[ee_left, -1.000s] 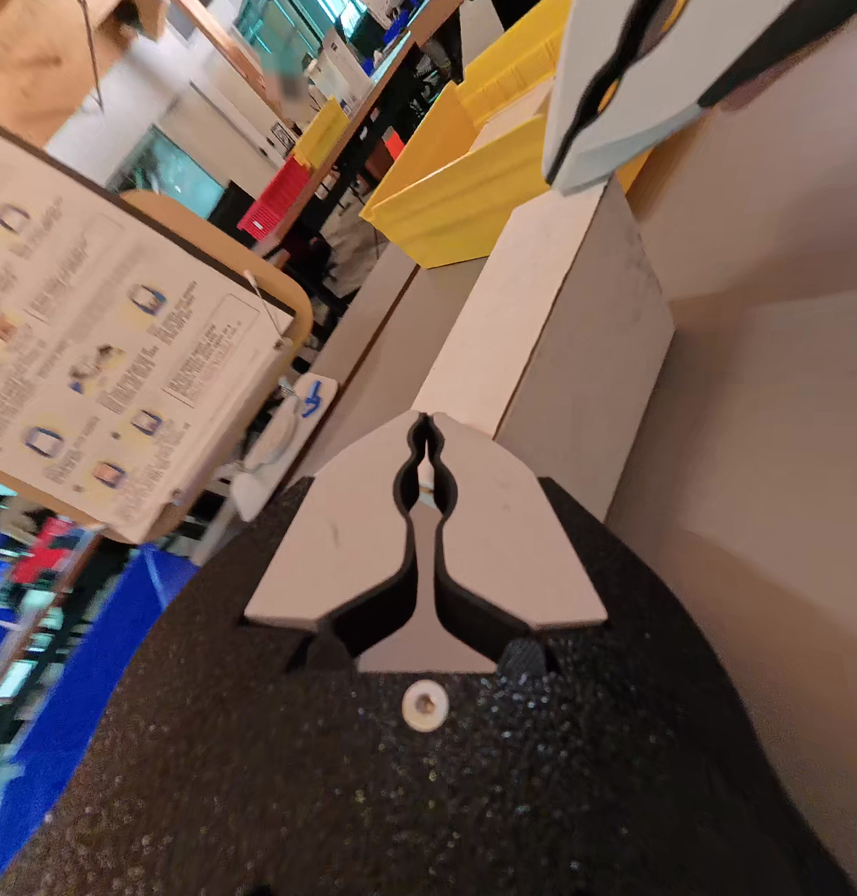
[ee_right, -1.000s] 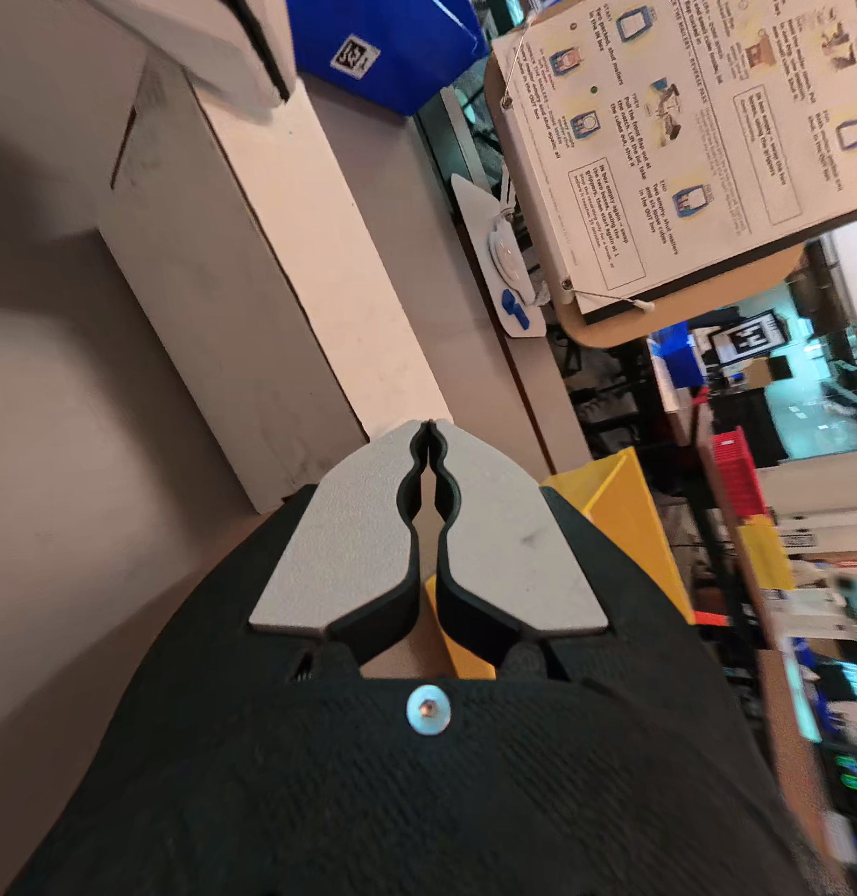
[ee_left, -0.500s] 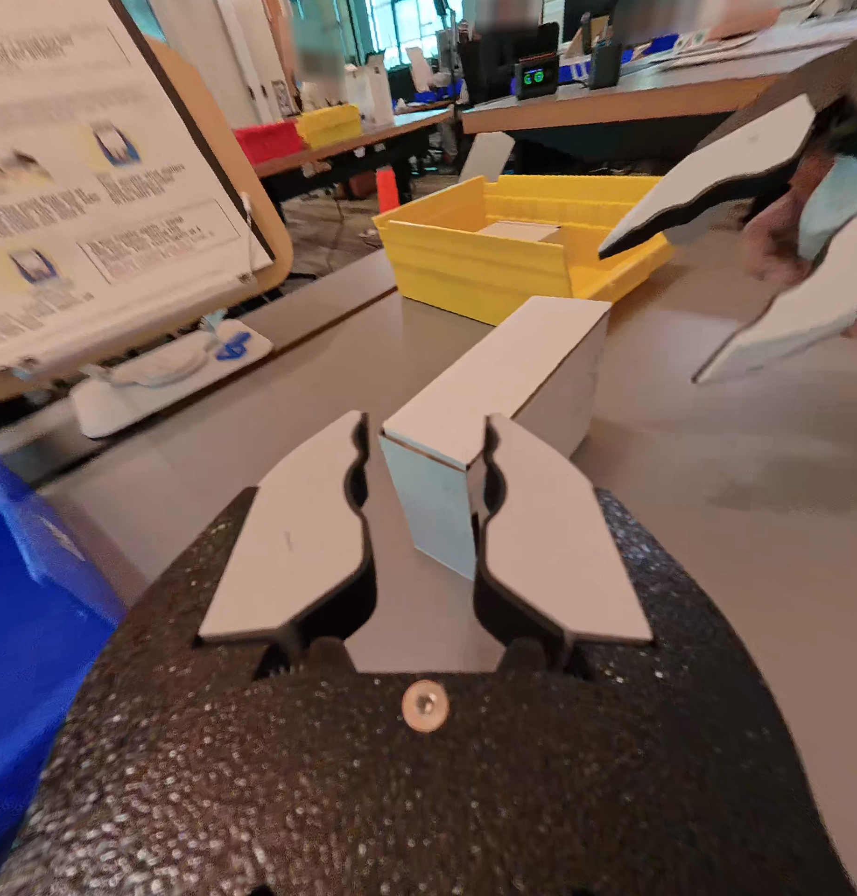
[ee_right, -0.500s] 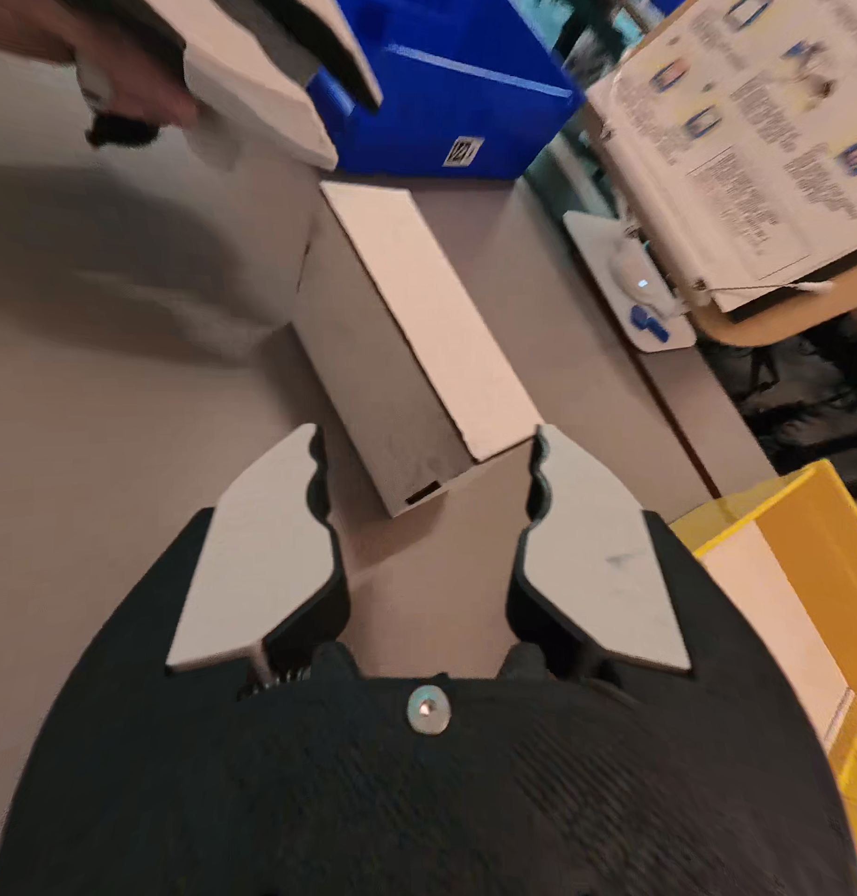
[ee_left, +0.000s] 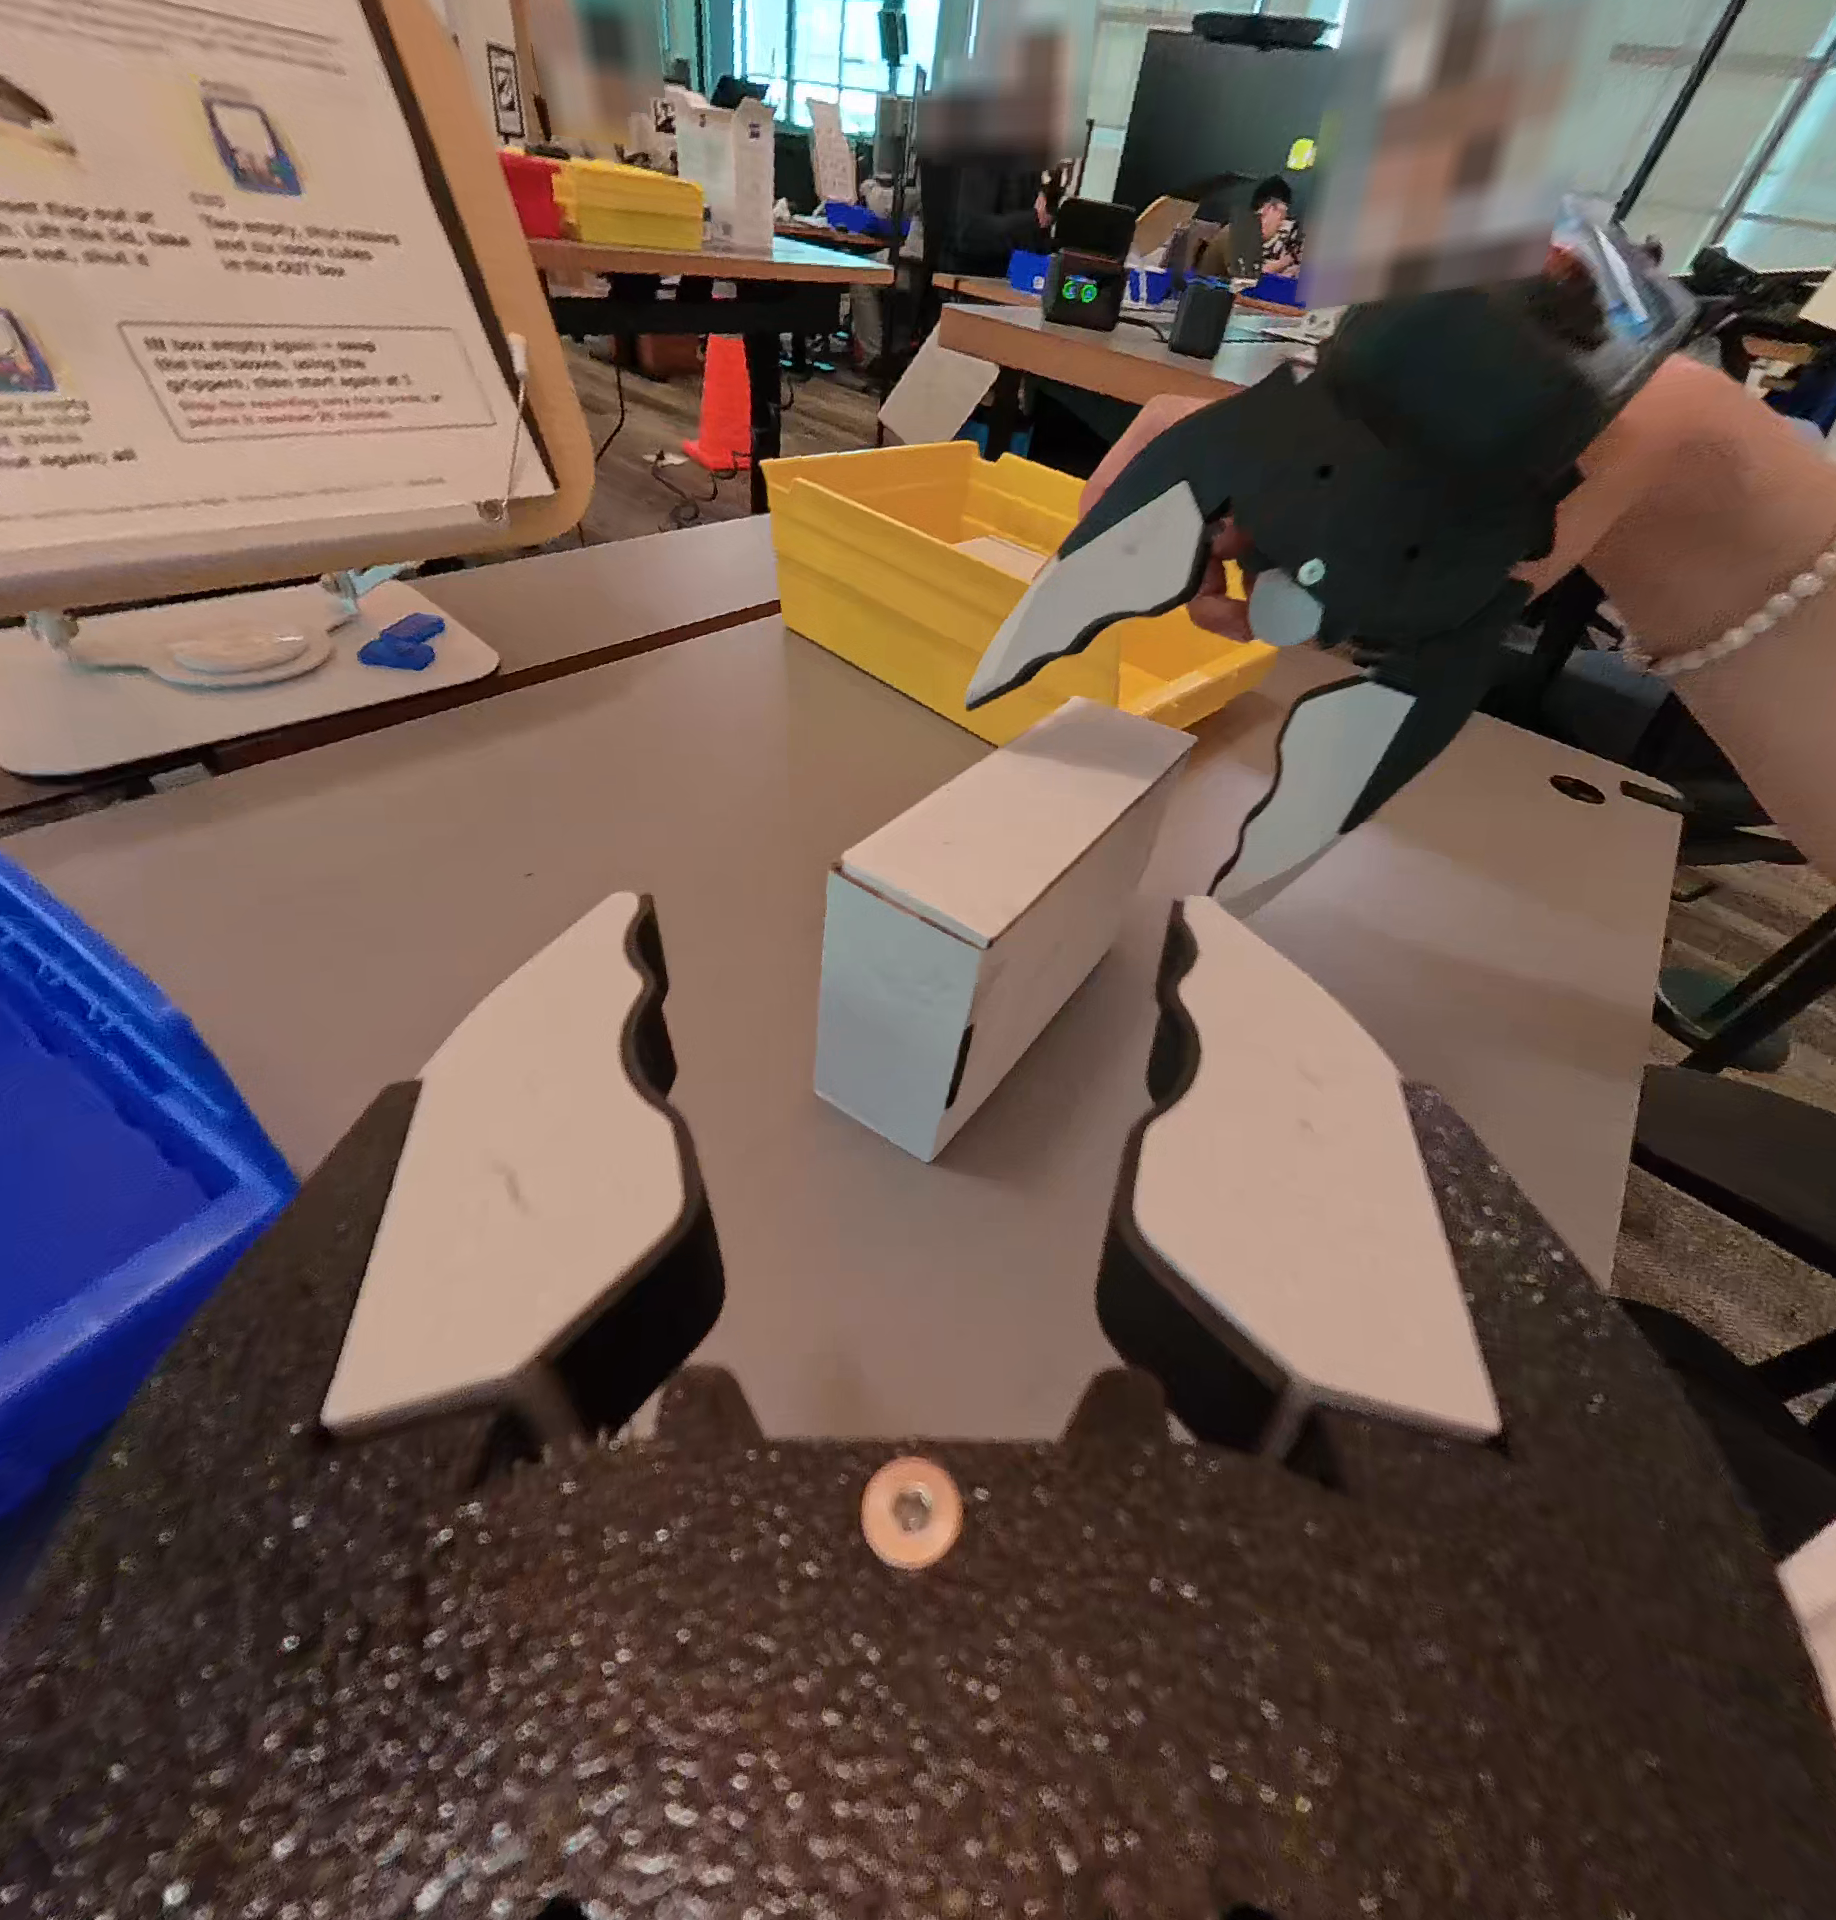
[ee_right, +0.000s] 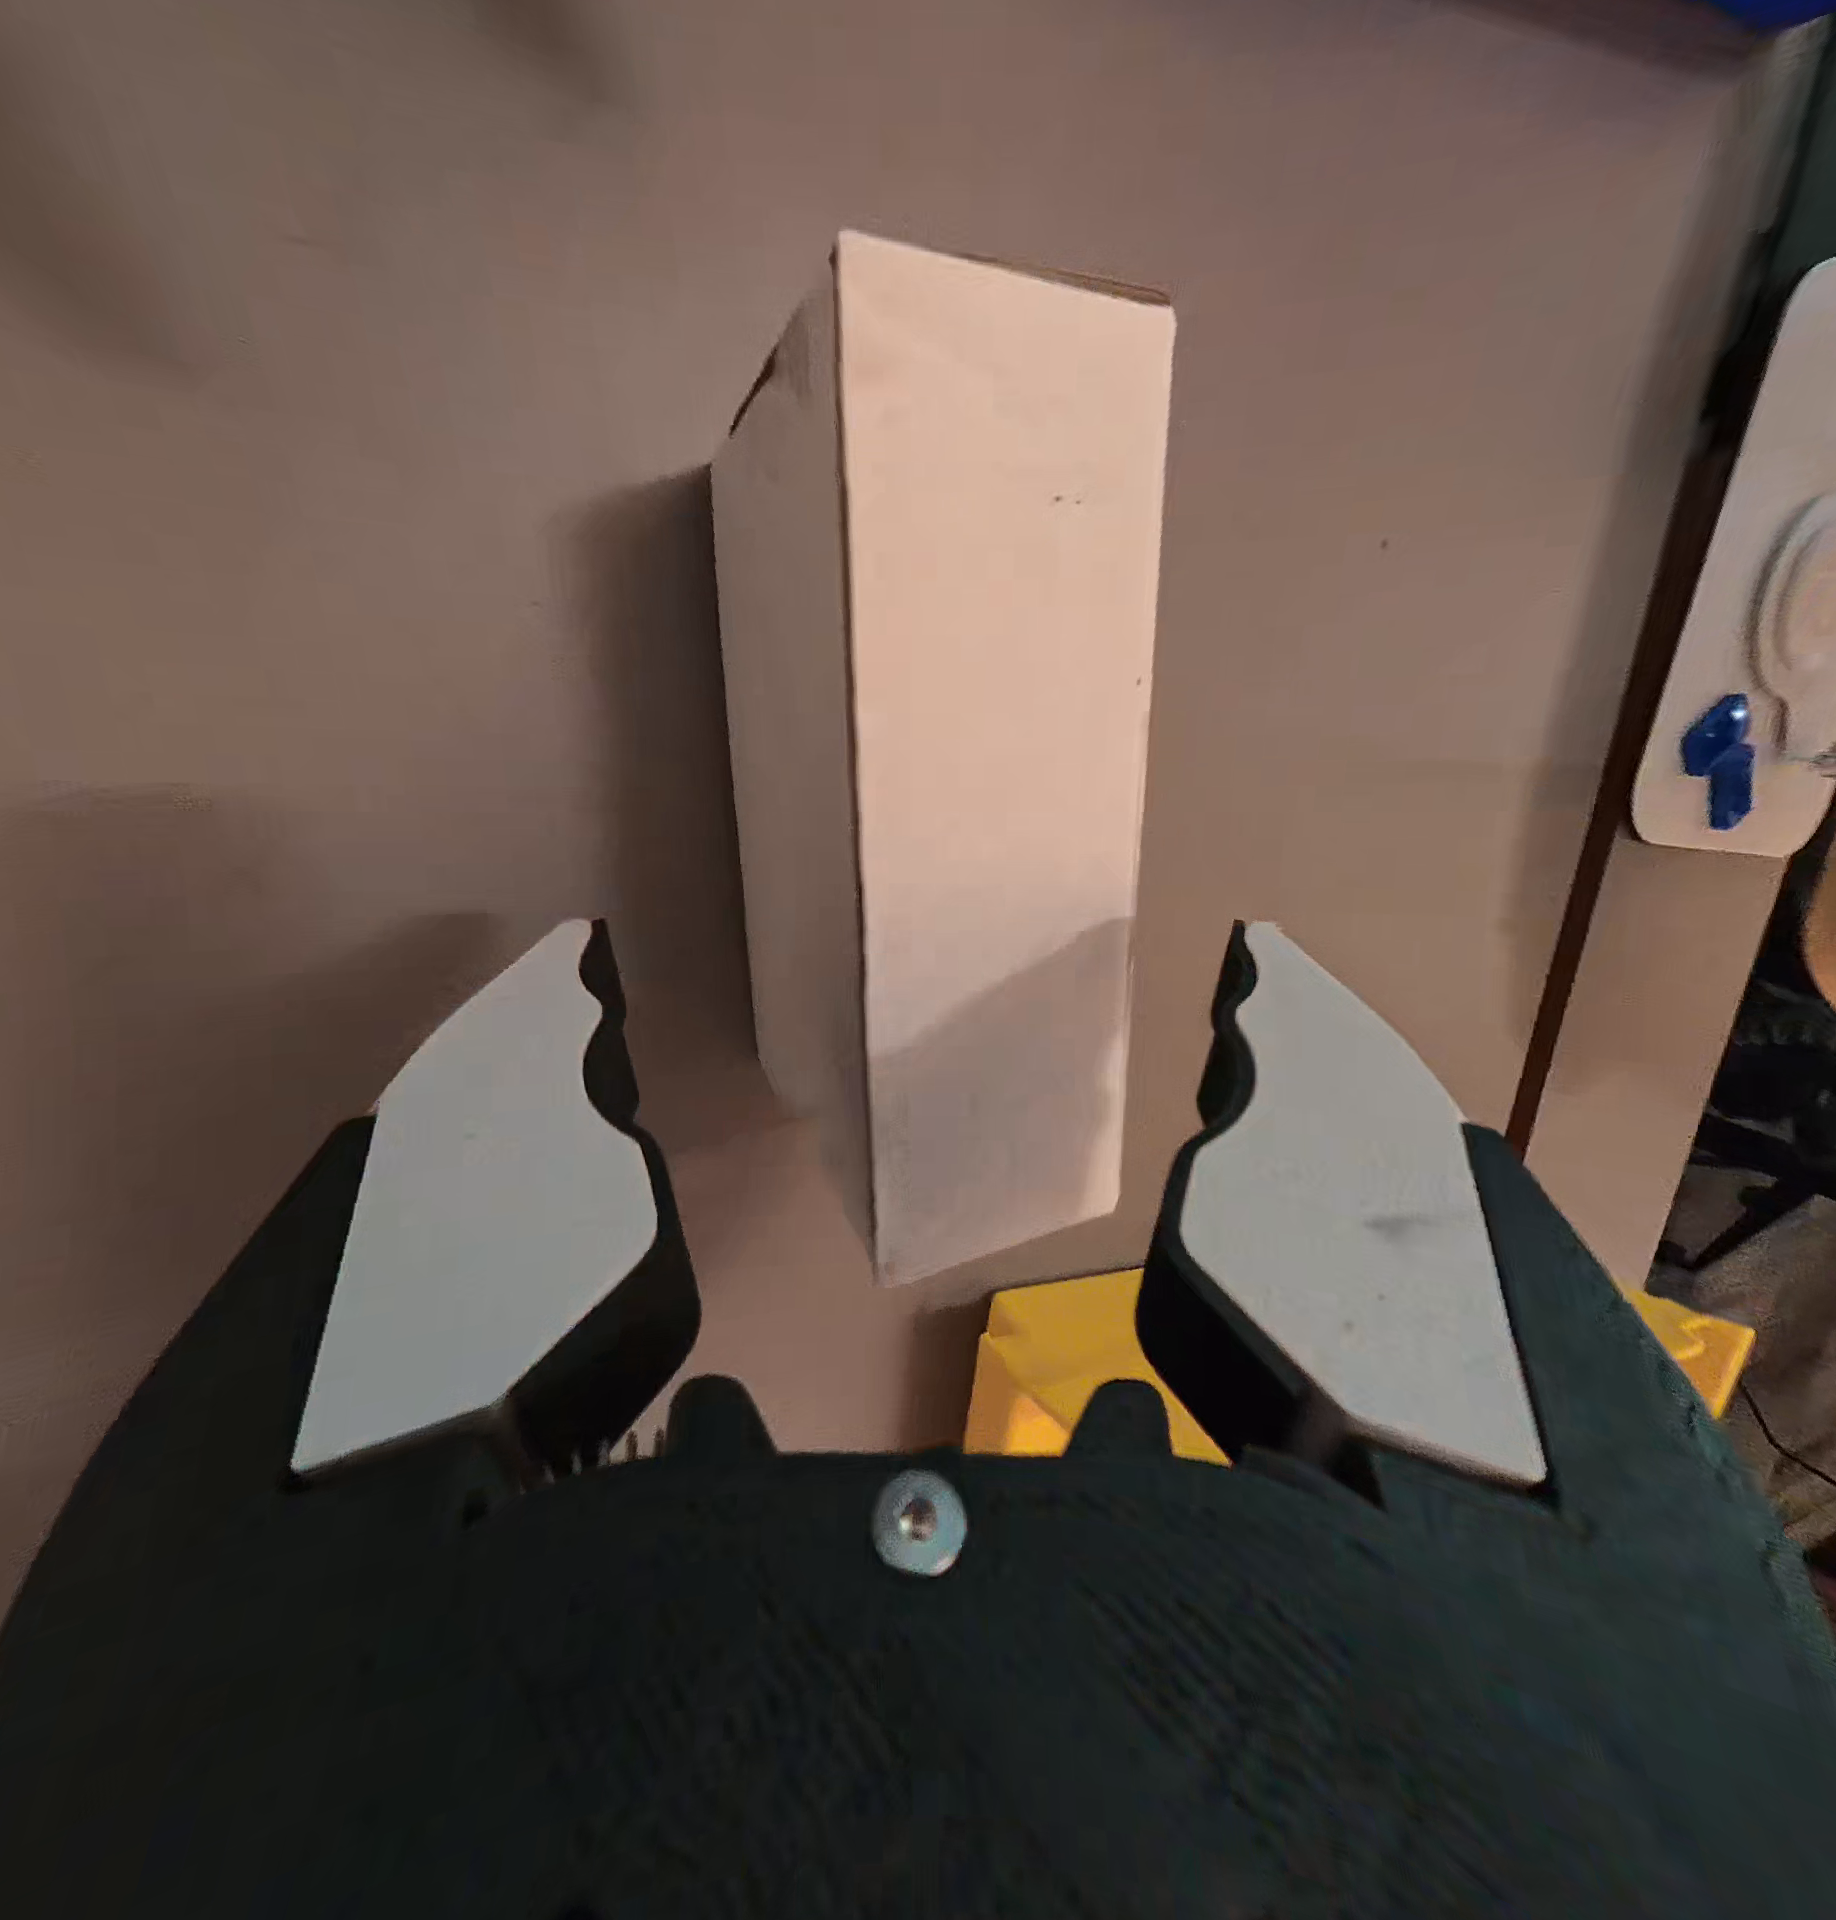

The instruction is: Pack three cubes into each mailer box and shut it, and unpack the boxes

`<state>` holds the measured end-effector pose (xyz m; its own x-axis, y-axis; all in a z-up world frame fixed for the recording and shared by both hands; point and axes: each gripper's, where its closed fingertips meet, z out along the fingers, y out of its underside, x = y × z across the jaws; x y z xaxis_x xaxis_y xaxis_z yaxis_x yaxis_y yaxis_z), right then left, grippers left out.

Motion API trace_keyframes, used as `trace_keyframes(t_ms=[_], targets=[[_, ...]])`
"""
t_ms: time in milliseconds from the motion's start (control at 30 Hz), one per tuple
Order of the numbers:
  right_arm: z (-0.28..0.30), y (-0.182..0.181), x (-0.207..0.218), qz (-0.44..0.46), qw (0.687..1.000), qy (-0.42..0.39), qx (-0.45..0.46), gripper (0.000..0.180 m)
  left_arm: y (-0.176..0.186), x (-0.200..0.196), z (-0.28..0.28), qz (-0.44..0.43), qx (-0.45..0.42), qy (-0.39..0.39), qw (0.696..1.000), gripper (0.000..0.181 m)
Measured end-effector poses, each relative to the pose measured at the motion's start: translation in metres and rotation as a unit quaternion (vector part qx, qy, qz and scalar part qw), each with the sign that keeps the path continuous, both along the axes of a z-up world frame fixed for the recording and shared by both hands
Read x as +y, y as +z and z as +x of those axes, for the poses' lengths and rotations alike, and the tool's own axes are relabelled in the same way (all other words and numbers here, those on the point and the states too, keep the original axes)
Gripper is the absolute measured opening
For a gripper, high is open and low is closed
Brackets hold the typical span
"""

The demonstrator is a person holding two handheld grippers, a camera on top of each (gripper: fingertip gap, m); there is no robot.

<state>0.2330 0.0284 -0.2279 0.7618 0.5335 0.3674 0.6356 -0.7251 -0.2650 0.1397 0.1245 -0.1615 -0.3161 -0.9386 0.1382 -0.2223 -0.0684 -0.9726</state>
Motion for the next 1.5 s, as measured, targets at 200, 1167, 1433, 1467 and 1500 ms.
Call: trace_keyframes(t_ms=[200, 1167, 1433, 1467, 1500], targets=[[-0.001, -0.021, 0.015, -0.048, 0.998, 0.049, 0.004, 0.089, -0.001, 0.002, -0.003, 0.020, 0.035, -0.017, 0.999, 0.089], [0.037, 0.024, -0.017, 0.004, 0.995, 0.009, -0.103, 0.087, -0.029, 0.020, -0.026, 0.060, 0.109, -0.031, 0.992, 0.075], [0.138, 0.106, -0.094, 0.094, 0.961, -0.118, -0.230, 0.086, -0.033, 0.014, -0.023, 0.058, 0.116, -0.040, 0.991, 0.073], [0.150, 0.102, -0.105, 0.084, 0.959, -0.133, -0.236, 0.086, -0.034, 0.013, -0.022, 0.056, 0.118, -0.041, 0.991, 0.073], [0.162, 0.096, -0.114, 0.077, 0.956, -0.144, -0.244, 0.086, -0.035, 0.012, -0.022, 0.054, 0.120, -0.044, 0.990, 0.073]])
